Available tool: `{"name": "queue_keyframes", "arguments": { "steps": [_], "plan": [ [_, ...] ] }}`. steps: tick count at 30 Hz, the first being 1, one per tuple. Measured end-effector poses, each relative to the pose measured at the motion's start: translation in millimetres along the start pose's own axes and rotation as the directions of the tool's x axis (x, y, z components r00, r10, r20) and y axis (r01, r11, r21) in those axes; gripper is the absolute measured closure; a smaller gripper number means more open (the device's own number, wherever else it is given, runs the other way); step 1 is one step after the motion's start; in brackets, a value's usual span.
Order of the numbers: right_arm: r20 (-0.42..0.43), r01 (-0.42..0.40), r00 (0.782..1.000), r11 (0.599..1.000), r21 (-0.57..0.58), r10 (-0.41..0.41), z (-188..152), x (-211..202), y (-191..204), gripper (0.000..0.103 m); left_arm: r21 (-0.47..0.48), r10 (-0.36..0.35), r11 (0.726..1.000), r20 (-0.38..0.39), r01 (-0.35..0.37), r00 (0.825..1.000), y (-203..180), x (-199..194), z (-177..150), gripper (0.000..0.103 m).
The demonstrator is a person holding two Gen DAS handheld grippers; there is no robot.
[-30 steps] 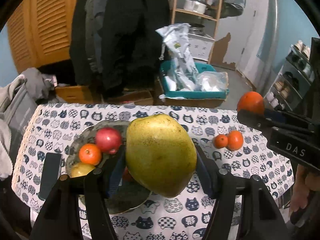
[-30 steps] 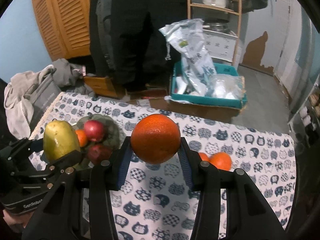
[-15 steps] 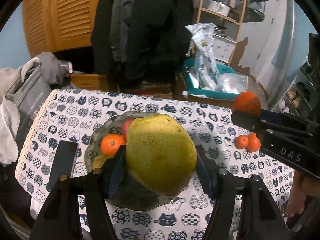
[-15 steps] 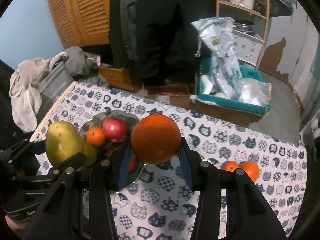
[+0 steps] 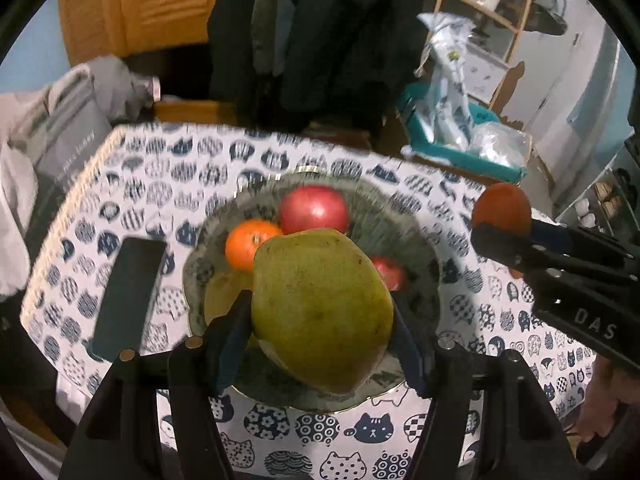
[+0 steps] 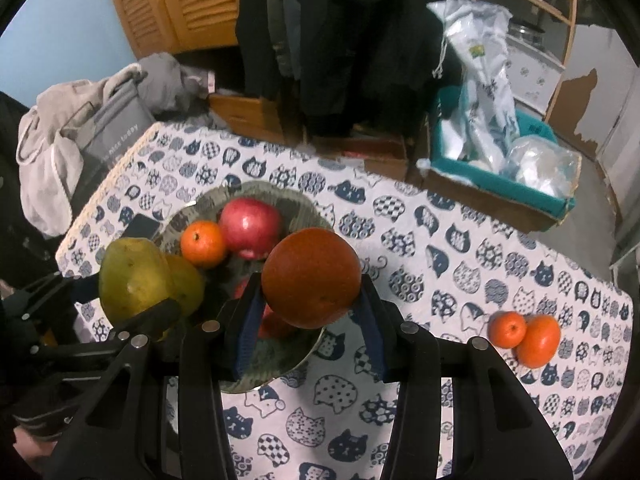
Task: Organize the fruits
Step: 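Carry the pear with the left tool while the right carries the orange to the bowl, then lower the pear into the bowl and open the left tool while the right lowers the orange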
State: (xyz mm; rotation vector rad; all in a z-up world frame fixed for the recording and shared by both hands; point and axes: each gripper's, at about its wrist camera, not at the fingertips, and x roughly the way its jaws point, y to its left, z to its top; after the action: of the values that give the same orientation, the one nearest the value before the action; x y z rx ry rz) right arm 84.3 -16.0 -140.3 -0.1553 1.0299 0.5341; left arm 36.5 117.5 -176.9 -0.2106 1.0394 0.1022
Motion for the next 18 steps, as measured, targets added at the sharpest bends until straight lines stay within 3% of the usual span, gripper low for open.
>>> {"name": "queue_keyframes", "arguments": {
  "steps": [9, 18],
  "plan": [
    [-0.08, -0.016, 0.997, 1.0, 0.008, 0.017, -12.8, 32.4, -1.9, 0.058, 0.0, 0.01, 1.0, -0.093, -0.01, 0.996, 3.5, 29.0, -15.9, 0.036],
    [-0.104, -0.025, 0.994, 1.0, 0.019, 0.027, -18.8, 40.3, -8.4, 0.058, -0.017, -0.002, 1.0, -0.181, -0.002, 0.983, 3.4, 53.4, -26.6, 0.036]
  ]
}}
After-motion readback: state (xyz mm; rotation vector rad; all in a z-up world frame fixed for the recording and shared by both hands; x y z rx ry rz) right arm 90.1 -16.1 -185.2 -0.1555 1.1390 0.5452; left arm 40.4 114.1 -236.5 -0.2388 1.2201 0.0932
